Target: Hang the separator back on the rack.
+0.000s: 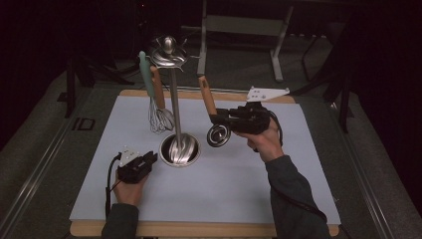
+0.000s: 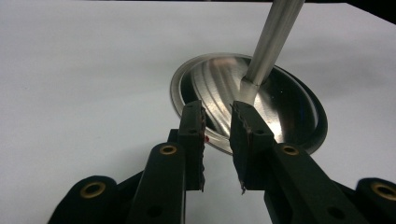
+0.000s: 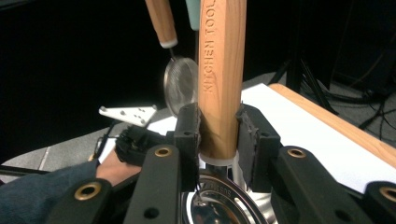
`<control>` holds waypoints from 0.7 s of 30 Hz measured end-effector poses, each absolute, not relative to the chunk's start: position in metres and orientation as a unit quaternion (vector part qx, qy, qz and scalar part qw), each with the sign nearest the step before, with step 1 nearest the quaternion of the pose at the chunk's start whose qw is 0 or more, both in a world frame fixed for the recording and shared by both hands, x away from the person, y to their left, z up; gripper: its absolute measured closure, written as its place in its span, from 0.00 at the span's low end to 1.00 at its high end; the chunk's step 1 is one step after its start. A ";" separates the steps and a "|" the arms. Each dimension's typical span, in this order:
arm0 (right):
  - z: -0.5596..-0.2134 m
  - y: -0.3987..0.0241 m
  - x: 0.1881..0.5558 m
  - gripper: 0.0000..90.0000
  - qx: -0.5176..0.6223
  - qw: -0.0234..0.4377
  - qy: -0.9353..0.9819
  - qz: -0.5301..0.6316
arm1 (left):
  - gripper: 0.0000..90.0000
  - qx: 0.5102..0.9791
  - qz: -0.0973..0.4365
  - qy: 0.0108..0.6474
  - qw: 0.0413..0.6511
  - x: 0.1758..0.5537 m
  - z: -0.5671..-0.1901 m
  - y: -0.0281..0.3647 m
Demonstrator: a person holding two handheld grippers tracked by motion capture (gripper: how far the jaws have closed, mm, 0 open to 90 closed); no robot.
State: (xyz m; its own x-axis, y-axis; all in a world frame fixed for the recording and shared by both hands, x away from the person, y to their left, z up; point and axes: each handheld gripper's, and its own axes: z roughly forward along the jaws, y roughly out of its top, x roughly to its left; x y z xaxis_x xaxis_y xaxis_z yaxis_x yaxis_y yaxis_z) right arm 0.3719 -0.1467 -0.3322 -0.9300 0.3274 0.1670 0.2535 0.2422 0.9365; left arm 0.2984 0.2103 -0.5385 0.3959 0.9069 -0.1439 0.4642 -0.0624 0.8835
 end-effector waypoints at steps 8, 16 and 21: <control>-0.315 -0.137 0.365 0.79 0.162 0.031 0.776 0.608 | 0.83 0.691 0.235 0.496 0.471 0.298 -0.538 0.210; -0.301 -0.131 0.360 0.79 0.148 0.036 0.772 0.617 | 0.83 0.691 0.235 0.495 0.471 0.298 -0.539 0.210; -0.296 -0.125 0.357 0.79 0.143 0.039 0.773 0.617 | 0.83 0.692 0.235 0.495 0.470 0.298 -0.538 0.210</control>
